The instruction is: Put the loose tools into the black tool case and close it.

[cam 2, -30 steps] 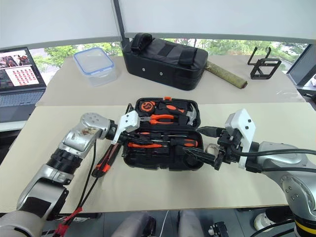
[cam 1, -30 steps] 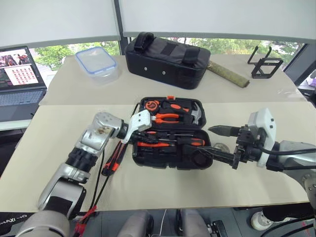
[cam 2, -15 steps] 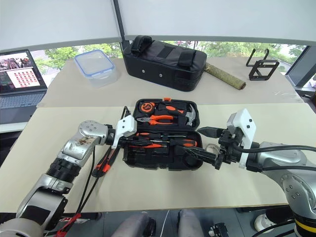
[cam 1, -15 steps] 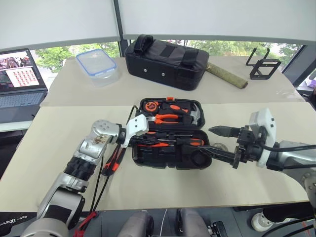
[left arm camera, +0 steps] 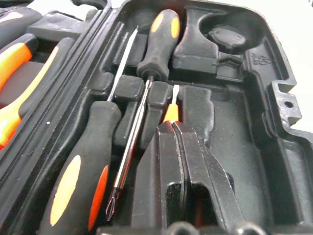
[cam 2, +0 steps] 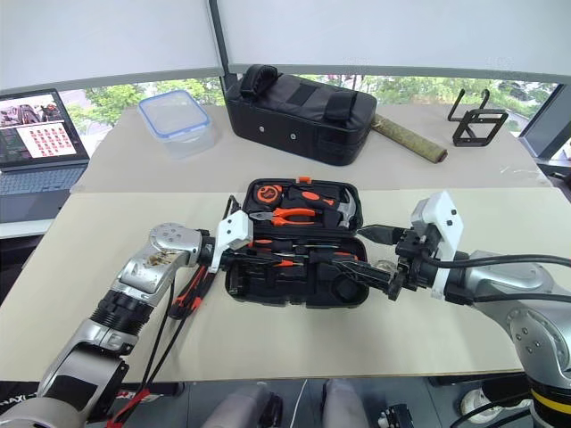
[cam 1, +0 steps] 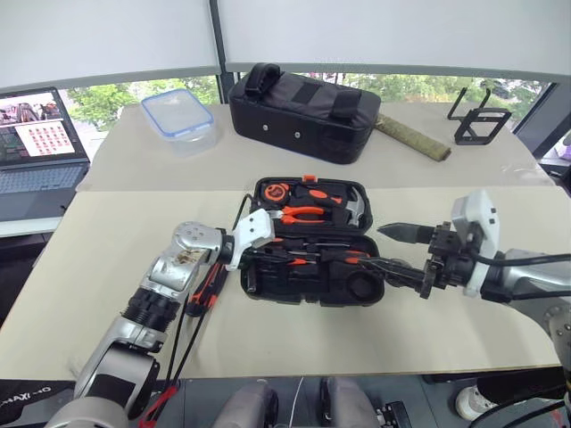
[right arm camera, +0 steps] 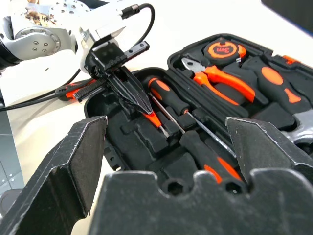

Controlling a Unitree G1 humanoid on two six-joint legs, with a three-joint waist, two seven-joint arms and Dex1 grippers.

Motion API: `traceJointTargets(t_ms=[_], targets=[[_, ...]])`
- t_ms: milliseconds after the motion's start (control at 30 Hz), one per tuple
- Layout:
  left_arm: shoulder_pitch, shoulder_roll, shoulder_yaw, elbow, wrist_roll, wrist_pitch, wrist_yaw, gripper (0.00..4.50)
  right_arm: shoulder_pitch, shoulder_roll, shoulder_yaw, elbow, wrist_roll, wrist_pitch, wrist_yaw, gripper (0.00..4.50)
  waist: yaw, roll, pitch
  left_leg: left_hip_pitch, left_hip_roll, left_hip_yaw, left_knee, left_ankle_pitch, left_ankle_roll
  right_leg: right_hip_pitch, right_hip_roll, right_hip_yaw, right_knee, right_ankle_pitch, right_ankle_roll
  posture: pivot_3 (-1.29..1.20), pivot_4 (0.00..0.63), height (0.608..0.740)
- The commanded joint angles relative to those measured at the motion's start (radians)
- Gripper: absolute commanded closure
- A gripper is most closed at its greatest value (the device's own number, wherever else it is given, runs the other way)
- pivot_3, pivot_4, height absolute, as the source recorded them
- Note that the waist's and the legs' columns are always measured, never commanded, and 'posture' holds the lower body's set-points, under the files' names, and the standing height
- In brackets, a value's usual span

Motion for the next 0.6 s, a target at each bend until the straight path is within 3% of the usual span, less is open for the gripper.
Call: traceJointTargets(t_ms=[33, 267, 600], targets=[[-0.033, 0.067, 0.06, -0.044, -0.062, 0.073, -0.057, 4.46, -0.01, -0.01, -0.013, -0.012, 0.022, 0.0, 0.003, 0.0, -0.003, 0.0, 0.0, 0.0, 0.0, 0.0, 0.0, 0.0, 0.0, 0.0, 0.0, 0.0, 0.0, 0.0, 0.0, 0.0, 0.15, 0.714], [-0.054, 0.17, 0.034, -0.048, -0.044, 0.037, -0.155, 4.46, 0.002, -0.009, -0.015, -0.01, 0.017, -0.005, 0.011, 0.0, -0.001, 0.0, 0.0, -0.001, 0.0, 0.0, -0.001, 0.0, 0.0, -0.001, 0.0, -0.001, 0.0, 0.0, 0.0, 0.0, 0.15, 0.714], [-0.07, 0.072, -0.045, 0.095, 0.068, -0.098, -0.099, 4.46, 0.002, 0.0, -0.031, -0.01, 0.035, 0.008, -0.017, 0.0, 0.004, 0.0, 0.0, -0.001, 0.0, 0.0, -0.001, 0.0, 0.0, -0.001, 0.0, -0.001, -0.001, 0.0, 0.0, 0.0, 0.15, 0.714]])
